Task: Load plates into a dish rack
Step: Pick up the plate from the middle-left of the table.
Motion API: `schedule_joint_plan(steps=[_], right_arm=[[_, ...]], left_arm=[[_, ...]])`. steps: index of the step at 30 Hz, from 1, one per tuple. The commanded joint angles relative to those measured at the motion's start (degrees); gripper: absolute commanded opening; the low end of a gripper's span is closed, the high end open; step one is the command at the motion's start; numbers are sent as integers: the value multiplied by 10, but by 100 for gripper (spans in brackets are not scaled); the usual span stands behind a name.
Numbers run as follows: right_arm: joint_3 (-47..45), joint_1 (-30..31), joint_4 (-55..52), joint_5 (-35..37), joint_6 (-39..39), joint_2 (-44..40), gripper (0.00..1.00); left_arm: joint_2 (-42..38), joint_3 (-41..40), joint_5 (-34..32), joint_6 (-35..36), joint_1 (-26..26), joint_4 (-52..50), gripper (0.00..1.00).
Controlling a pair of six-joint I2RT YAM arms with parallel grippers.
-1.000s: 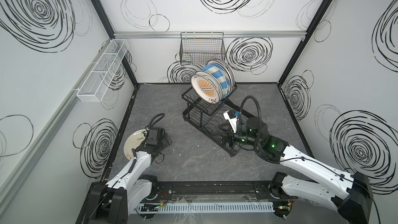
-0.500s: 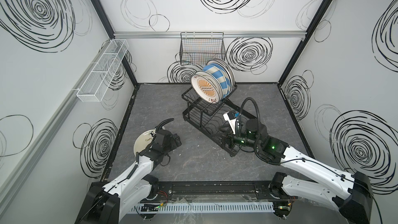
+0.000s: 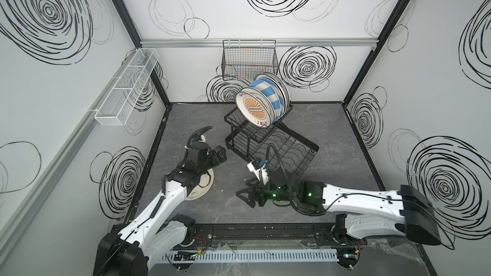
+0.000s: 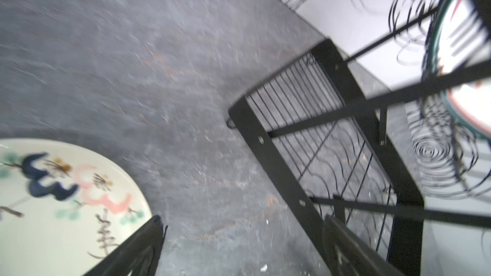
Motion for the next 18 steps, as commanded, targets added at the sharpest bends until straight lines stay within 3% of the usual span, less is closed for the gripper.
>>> schedule_joint_plan(steps=[1,4,10,18], right_arm=[[24,10,108,46,120,93,78],[65,9,139,33,148,187,78],[124,-9,208,-28,189,320,77],[207,-51,217,-64,190,433,78]], left_arm=[[5,48,102,97,94,-51,96],[14,76,136,146,156,-83,96],[-9,26,242,165,298,-55,96],[-30,-7,249,146,316,-14,96]])
